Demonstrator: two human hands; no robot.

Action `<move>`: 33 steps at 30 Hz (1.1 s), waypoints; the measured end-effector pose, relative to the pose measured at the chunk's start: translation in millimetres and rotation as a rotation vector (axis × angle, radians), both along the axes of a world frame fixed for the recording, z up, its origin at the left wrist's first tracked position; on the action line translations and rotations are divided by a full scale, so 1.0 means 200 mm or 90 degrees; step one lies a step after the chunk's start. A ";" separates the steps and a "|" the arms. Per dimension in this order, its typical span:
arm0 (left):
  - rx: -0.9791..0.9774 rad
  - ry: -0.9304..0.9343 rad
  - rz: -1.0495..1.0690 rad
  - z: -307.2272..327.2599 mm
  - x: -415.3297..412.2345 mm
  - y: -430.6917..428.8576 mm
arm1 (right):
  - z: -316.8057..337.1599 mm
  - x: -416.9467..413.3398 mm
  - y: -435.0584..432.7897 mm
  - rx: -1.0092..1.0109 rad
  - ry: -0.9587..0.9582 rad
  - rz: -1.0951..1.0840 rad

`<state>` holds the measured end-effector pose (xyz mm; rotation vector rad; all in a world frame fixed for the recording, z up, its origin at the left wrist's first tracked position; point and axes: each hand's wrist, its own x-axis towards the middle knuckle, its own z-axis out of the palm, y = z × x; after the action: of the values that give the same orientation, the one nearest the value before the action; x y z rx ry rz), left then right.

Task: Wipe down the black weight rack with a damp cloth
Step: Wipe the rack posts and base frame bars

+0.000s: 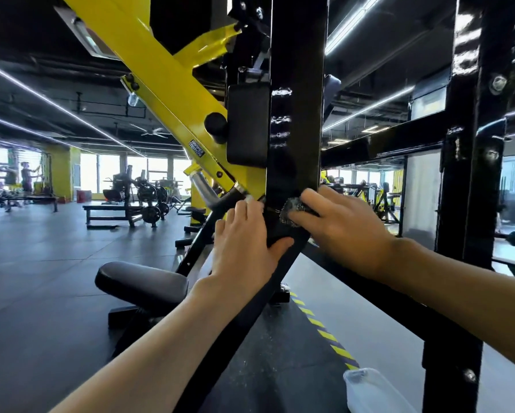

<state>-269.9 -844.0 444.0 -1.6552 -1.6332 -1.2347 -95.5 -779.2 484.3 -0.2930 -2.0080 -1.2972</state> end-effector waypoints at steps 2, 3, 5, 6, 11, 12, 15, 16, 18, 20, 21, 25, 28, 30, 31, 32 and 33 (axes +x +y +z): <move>-0.017 -0.003 -0.002 -0.02 -0.02 -0.02 | -0.02 -0.07 -0.03 -0.014 0.038 0.003; -0.035 0.014 -0.004 -0.04 -0.04 -0.03 | -0.04 -0.07 -0.03 -0.004 0.029 0.009; -0.065 0.059 0.004 -0.10 -0.06 -0.04 | -0.11 -0.06 -0.05 0.023 -0.049 0.015; -0.070 0.059 0.005 -0.13 -0.06 -0.04 | -0.12 -0.05 -0.06 0.032 -0.073 0.017; -0.047 -0.052 0.029 -0.26 -0.03 -0.06 | -0.21 -0.22 -0.08 -0.053 0.111 0.041; -0.052 -0.056 0.034 -0.28 -0.03 -0.06 | -0.24 -0.25 -0.08 -0.052 0.078 0.044; -0.059 -0.039 0.052 -0.32 -0.03 -0.07 | -0.22 -0.23 -0.08 -0.003 0.006 0.032; -0.060 -0.042 0.055 -0.31 -0.04 -0.06 | -0.21 -0.22 -0.07 -0.007 0.061 0.029; -0.066 -0.049 0.063 -0.30 -0.05 -0.06 | -0.23 -0.22 -0.08 -0.049 0.186 0.038; -0.066 -0.048 0.066 -0.30 -0.05 -0.06 | -0.31 -0.26 -0.09 -0.053 0.130 0.044; -0.068 -0.047 0.064 -0.31 -0.04 -0.07 | -0.33 -0.26 -0.09 -0.036 0.061 0.036; -0.095 -0.029 0.079 -0.32 -0.04 -0.09 | -0.31 -0.19 -0.07 -0.085 0.215 0.045; -0.115 0.024 0.111 -0.33 -0.05 -0.11 | -0.46 -0.21 -0.09 -0.068 0.130 0.032; -0.137 0.043 0.109 -0.33 -0.07 -0.13 | -0.51 -0.19 -0.09 -0.045 0.009 0.027; -0.148 0.044 0.099 -0.33 -0.07 -0.13 | -0.49 -0.18 -0.08 -0.051 0.038 0.026; -0.155 0.037 0.077 -0.32 -0.08 -0.14 | -0.49 -0.18 -0.08 -0.074 0.109 0.029; -0.154 0.018 0.038 -0.32 -0.10 -0.15 | -0.49 -0.19 -0.09 -0.102 0.188 0.033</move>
<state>-289.3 -874.6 380.3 -1.7421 -1.8611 -1.0129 -133.2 -796.6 386.5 -0.4766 -1.8544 -0.9981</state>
